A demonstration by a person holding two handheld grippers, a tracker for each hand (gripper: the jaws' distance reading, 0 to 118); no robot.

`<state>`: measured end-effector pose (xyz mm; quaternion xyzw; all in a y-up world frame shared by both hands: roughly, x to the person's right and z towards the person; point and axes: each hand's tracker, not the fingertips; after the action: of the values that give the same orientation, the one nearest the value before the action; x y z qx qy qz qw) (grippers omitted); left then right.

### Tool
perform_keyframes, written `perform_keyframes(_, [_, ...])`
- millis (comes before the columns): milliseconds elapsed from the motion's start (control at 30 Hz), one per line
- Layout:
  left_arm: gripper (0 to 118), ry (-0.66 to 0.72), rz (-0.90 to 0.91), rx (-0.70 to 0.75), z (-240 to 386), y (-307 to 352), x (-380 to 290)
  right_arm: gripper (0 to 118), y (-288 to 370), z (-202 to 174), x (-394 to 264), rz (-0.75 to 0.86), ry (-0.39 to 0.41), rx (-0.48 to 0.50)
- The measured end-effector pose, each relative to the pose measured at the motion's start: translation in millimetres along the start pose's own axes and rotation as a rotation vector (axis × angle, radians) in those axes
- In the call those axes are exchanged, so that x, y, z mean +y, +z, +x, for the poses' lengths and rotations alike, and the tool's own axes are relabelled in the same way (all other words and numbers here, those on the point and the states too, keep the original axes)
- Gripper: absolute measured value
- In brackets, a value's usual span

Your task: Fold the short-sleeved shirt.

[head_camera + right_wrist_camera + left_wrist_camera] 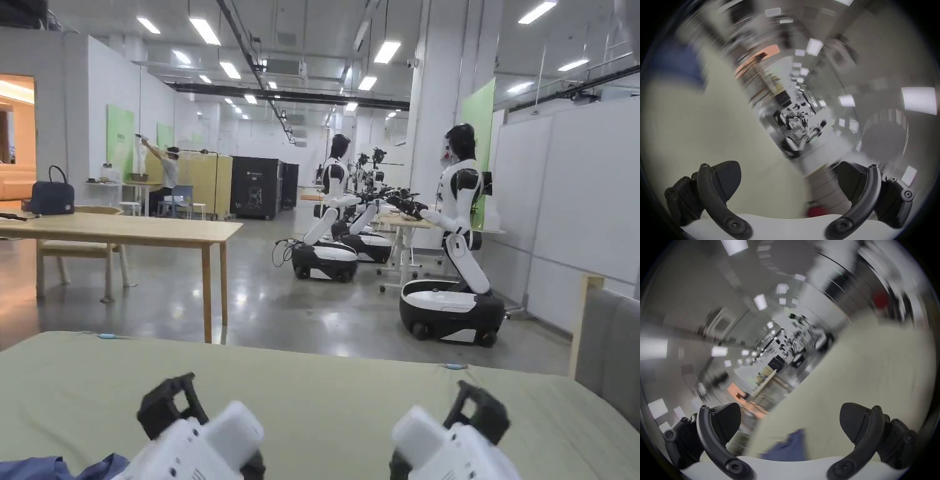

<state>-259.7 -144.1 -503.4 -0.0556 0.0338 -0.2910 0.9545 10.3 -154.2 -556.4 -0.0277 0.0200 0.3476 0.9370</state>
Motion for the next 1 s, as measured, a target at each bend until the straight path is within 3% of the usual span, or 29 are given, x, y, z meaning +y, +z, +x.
perform_keyframes(67, [118, 0.361, 0.065, -0.05, -21, 5, 9, 118, 8, 27, 6, 0.011, -0.483, 0.07])
perform_keyframes(100, [118, 0.551, 0.089, -0.065, -30, 8, 12, 118, 13, 38, 0, 0.046, -0.734, 0.159])
perform_keyframes(167, [118, 0.728, 0.125, -0.074, -34, 12, 3, 118, 19, 36, -10, 0.103, -0.943, 0.191])
perform_keyframes(200, [118, 0.753, 0.127, -0.062, -31, 12, -2, 118, 21, 32, -14, 0.12, -0.962, 0.183])
perform_keyframes(233, [118, 0.758, 0.111, -0.041, -23, 11, -3, 118, 23, 26, -15, 0.119, -0.925, 0.172])
perform_keyframes(333, [118, 0.579, 0.054, -0.02, -12, 11, -4, 118, 24, 16, -11, 0.088, -0.747, 0.149])
perform_keyframes(400, [118, 0.533, 0.067, -0.006, -8, 11, -3, 118, 25, 19, -9, 0.098, -0.755, 0.161])
perform_keyframes(500, [118, 0.576, 0.054, 0.025, -12, 9, -3, 118, 25, 20, -3, 0.089, -0.76, 0.118])
perform_keyframes(667, [118, 0.65, 0.02, 0.039, -20, 4, -6, 118, 19, 15, -4, 0.036, -0.7, 0.121])
perform_keyframes(733, [111, 0.651, 0.024, -0.012, -21, 5, -8, 115, 20, 14, -6, 0.019, -0.722, 0.128])
perform_keyframes(767, [95, 0.652, 0.024, -0.022, -22, 6, -10, 98, 21, 15, -7, 0.011, -0.728, 0.133])
perform_keyframes(800, [40, 0.645, 0.028, -0.029, -21, 8, -11, 34, 22, 16, -7, 0.008, -0.734, 0.137])
perform_keyframes(833, [0, 0.633, 0.027, -0.028, -19, 9, -10, 1, 23, 16, -7, 0.01, -0.728, 0.127])
perform_keyframes(900, [0, 0.606, 0.013, 0.034, -14, 4, -11, 1, 25, 13, -4, -0.046, -0.641, -0.059])
perform_keyframes(933, [0, 0.612, -0.001, -0.002, -16, 4, -13, 1, 26, 15, -6, -0.007, -0.679, 0.034])
perform_keyframes(1000, [0, 0.635, -0.001, -0.021, -14, 3, -15, 1, 26, 15, -7, -0.011, -0.703, 0.059])
